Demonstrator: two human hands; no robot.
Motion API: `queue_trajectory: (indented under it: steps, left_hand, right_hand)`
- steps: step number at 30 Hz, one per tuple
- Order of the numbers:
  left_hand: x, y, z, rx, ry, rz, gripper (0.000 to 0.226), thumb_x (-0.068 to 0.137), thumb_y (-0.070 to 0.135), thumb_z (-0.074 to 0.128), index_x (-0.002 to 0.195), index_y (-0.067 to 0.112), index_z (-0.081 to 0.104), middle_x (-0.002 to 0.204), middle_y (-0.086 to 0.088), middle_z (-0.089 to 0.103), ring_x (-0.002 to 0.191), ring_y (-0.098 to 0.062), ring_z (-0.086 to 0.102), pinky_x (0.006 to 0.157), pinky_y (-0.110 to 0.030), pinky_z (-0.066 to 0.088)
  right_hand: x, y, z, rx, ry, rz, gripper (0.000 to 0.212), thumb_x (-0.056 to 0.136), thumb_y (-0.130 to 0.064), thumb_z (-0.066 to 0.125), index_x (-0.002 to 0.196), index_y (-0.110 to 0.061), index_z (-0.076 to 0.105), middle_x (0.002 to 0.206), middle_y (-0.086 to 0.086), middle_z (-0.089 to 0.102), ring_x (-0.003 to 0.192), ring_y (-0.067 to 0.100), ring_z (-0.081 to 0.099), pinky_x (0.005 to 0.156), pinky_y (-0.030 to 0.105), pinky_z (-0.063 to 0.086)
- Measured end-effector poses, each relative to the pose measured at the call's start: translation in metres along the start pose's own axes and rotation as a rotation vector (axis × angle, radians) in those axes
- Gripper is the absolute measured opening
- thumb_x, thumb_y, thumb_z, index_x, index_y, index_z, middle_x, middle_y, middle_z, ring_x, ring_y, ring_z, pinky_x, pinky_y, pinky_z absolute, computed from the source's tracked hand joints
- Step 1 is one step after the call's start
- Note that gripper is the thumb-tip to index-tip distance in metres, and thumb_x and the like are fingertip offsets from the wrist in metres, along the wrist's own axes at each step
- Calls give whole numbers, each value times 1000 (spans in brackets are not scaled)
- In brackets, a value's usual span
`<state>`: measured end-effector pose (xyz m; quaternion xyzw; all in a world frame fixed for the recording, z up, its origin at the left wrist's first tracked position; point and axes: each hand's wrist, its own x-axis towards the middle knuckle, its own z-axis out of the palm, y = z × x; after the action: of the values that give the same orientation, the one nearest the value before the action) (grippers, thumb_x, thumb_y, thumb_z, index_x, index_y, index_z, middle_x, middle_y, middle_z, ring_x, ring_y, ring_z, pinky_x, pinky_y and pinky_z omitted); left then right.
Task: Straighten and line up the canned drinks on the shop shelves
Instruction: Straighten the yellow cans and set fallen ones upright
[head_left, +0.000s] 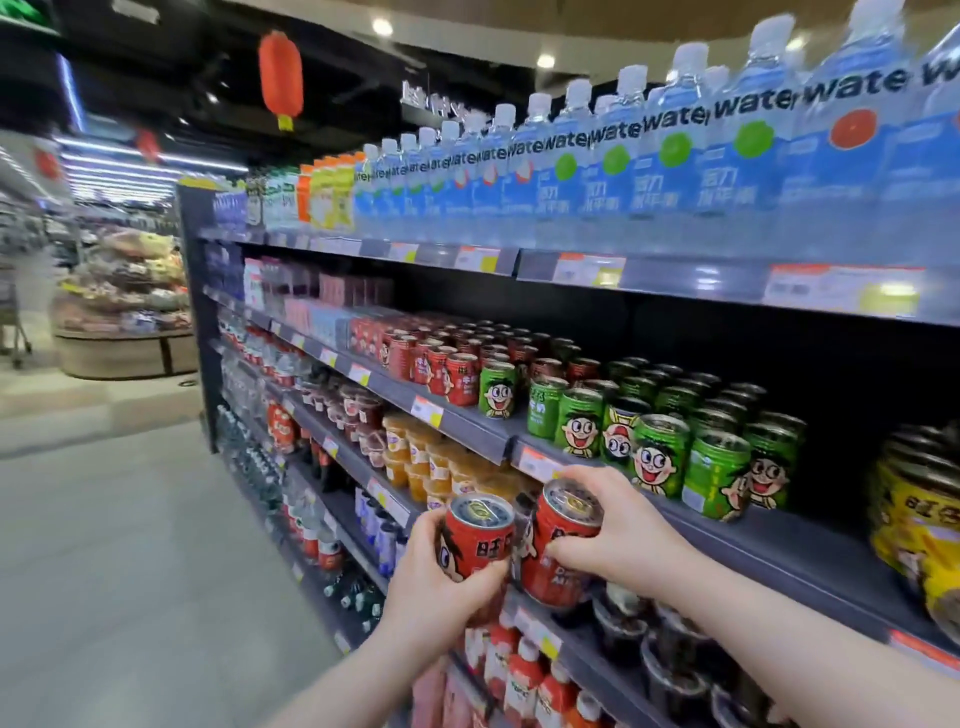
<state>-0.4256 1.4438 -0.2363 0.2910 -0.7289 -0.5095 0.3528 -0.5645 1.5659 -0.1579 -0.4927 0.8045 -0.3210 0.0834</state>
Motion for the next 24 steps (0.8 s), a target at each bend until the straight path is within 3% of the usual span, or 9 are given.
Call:
queue_trajectory:
  steps: [3, 6, 9, 13, 17, 20, 24]
  left_hand:
    - [61, 6, 1, 47, 12, 38, 76, 58, 44, 77, 126, 32, 43, 117, 10, 58, 106, -10, 58, 97, -35, 47]
    - [114, 13, 2, 29, 6, 51, 66, 61, 40, 78, 118, 36, 46, 115, 10, 59, 104, -8, 58, 95, -35, 49]
    - [157, 15, 2, -20, 14, 61, 51, 68, 28, 81, 102, 40, 45, 108, 14, 58, 98, -2, 57, 89, -30, 48]
    - [207, 18, -3, 0, 25, 100, 47, 71, 25, 79, 100, 40, 45, 105, 17, 56, 96, 0, 56, 85, -27, 46]
    - [257, 19, -9, 16, 38, 144, 60, 69, 31, 79, 118, 29, 45, 111, 11, 58, 100, -6, 57, 88, -29, 47]
    - [294, 23, -14, -2, 21, 189, 61, 71, 28, 78, 121, 27, 44, 109, 11, 56, 96, -2, 55, 84, -22, 43]
    - [345, 21, -22, -22, -51, 240, 65, 70, 32, 79, 125, 24, 45, 114, 9, 56, 104, -9, 55, 91, -27, 45]
  right_hand:
    - [61, 4, -11, -2, 17, -25, 71, 74, -34, 70, 136, -32, 35, 121, -14, 32, 107, 4, 41, 83, 18, 38]
    - [120, 8, -22, 3, 79, -62, 74, 71, -32, 72, 137, -27, 37, 123, -11, 35, 112, 5, 42, 86, 17, 35]
    - [170, 9, -29, 28, 122, -85, 73, 71, -29, 74, 135, -23, 41, 127, -4, 41, 108, 9, 47, 82, 18, 42]
    - [224, 12, -34, 5, 196, -78, 78, 71, -31, 74, 139, -21, 37, 136, 1, 38, 119, 15, 46, 89, 19, 36]
    - [274, 18, -39, -45, 296, -21, 74, 69, -28, 76, 136, -19, 43, 134, 6, 44, 120, 20, 47, 91, 19, 34]
    - [307, 20, -44, -68, 350, 60, 72, 70, -26, 75, 135, -20, 46, 140, 6, 42, 127, 22, 42, 98, 21, 32]
    - [343, 18, -45, -149, 339, 213, 74, 68, -31, 73, 135, -23, 44, 138, 5, 45, 123, 21, 47, 93, 23, 39]
